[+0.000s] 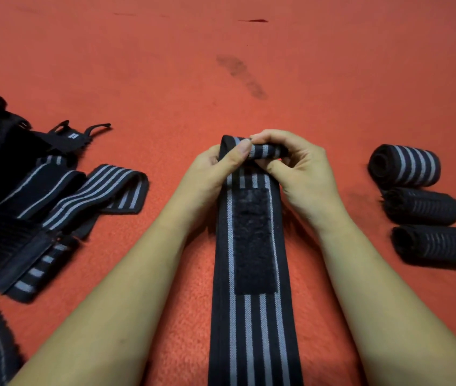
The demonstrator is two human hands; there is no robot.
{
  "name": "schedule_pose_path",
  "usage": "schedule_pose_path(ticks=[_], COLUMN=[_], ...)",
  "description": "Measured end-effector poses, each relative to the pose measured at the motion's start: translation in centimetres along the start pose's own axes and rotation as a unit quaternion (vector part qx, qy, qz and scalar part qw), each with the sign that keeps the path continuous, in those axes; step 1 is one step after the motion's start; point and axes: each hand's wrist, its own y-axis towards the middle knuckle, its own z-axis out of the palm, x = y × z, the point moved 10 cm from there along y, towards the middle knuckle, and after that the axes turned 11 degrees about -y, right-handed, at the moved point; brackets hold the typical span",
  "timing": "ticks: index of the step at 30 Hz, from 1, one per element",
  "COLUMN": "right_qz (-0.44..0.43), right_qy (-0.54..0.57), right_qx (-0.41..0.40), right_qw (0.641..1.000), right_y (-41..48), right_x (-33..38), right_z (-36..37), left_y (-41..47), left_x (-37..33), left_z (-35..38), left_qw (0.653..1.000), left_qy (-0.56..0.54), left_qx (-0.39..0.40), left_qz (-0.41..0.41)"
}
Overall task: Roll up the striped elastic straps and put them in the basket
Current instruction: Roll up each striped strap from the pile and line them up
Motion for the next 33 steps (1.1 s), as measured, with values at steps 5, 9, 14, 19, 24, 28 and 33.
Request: schedule_pose_path(ticks=[5,9,14,19,24,28,33], right_qz=[0.013,0.031,0.014,-0.019,0.003,0.048,0.110], right_qy=[0.000,0.011,-0.036,-0.098,-0.021,0.028,0.043], right_qx=[0.033,0.042,0.030,0.027,0.061,0.040,0.085], right_qw=[0.999,0.999,0.999,0.995,0.998,0.998,0.989], right_y=[-0.1,-0.2,-0.1,0.1,-0.4,-0.2,-0.7], right_x=[-0.3,-0.9,-0.8,-0.4,-0.3,-1.0,-2.8], right_z=[0.5,0.7,0.0,0.1,1.2,1.1,2.3], left_y=[0.3,0.6,0.4,0.3,0.5,0.9,1.2], left_x=[0.4,0.3,-0.5,-0.7,-0.5,0.1,-0.2], left_z=[-0.4,-1.0,-0.9,-0.9,-1.2,-1.4,-1.9], left_qw=[1.000,1.000,0.996,0.996,0.998,0.997,0.998], left_qy=[-0.010,-0.002,0.081,0.074,0.037,-0.057,-0.017], left_qx=[-0.006,-0.006,0.003,-0.029,-0.043,-0.040,-0.022], left_qz=[-0.004,0.016,0.042,0.033,0.036,0.027,0.059])
